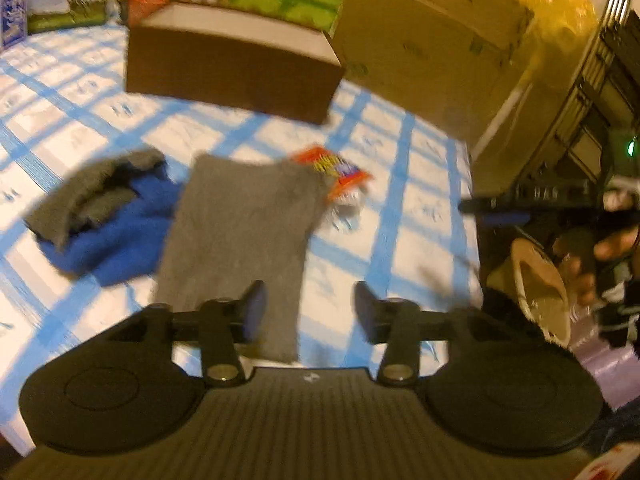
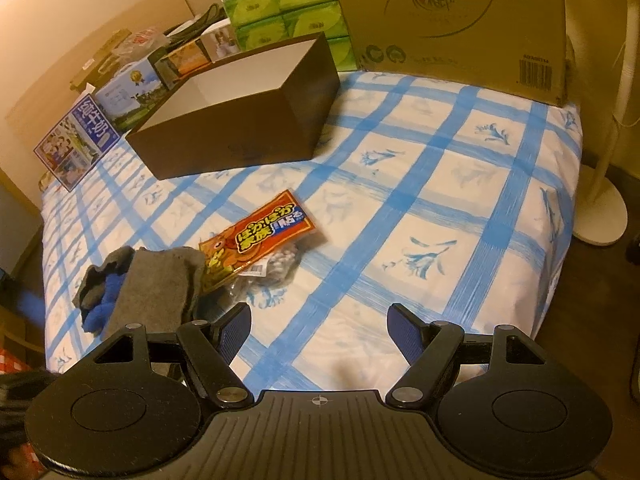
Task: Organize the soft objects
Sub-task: 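Lift the grey cloth with the left tool while the right tool moves to the red packet, then grasp the red snack packet edge with the right tool while the left tool holds the cloth, then carry the grey cloth with the left tool while the right tool carries the packet to the box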
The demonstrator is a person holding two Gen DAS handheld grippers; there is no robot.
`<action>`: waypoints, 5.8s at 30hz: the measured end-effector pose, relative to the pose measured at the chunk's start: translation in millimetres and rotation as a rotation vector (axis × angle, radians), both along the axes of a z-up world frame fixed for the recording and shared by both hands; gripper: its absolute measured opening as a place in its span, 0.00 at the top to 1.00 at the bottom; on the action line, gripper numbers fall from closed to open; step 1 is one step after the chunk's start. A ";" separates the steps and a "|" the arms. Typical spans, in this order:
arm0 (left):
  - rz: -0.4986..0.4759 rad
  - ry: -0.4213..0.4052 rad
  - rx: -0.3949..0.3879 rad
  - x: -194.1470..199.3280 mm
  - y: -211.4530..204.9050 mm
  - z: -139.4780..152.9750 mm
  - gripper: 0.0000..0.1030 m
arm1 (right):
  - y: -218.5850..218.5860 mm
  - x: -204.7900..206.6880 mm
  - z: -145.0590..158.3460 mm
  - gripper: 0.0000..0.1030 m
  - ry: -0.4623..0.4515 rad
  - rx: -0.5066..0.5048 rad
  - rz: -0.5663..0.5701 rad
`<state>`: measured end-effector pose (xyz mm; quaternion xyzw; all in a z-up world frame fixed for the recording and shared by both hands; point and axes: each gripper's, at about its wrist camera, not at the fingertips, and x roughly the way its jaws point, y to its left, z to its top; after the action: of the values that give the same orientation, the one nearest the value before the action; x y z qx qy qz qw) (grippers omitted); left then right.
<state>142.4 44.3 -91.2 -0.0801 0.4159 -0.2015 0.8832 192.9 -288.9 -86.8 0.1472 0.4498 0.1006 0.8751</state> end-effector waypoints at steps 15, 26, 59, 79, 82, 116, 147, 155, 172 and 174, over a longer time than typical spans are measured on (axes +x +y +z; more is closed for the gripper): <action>0.102 0.137 0.102 66.6 35.5 -59.4 0.48 | 8.2 5.0 -12.0 0.27 0.036 -0.004 0.014; 0.051 0.151 0.100 76.0 11.9 -70.5 0.93 | 4.3 10.8 -22.5 0.27 0.069 -0.003 0.001; 0.271 -0.114 0.203 131.0 17.2 12.6 0.96 | 16.5 120.0 -80.9 0.28 0.059 0.255 -0.066; 0.281 -0.063 0.232 145.4 23.2 -17.0 0.96 | 24.5 150.2 -87.2 0.64 -0.022 0.420 -0.014; 0.280 -0.063 0.228 146.5 24.2 -18.1 0.96 | 36.2 151.8 -100.5 0.64 0.053 0.405 -0.005; 0.292 -0.040 0.214 148.0 35.7 -26.5 0.96 | 87.1 161.2 -81.6 0.95 0.005 0.516 0.069; 0.218 -0.338 0.288 175.0 28.2 109.7 0.96 | 47.0 165.8 64.5 0.98 -0.208 0.328 0.170; 0.183 -0.391 0.306 235.3 15.4 135.3 0.96 | 43.8 214.9 91.2 0.98 -0.251 0.343 0.152; 0.149 -0.315 0.351 351.9 -6.9 120.5 0.96 | 64.3 317.9 80.0 0.98 -0.221 0.256 0.133; 0.146 -0.308 0.359 360.4 -8.9 115.7 0.96 | 65.2 324.1 75.7 0.98 -0.210 0.259 0.132</action>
<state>502.7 35.5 24.6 0.0799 0.2987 -0.0696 0.9484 517.0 -223.7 -11.1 0.2176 0.3480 0.2299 0.8825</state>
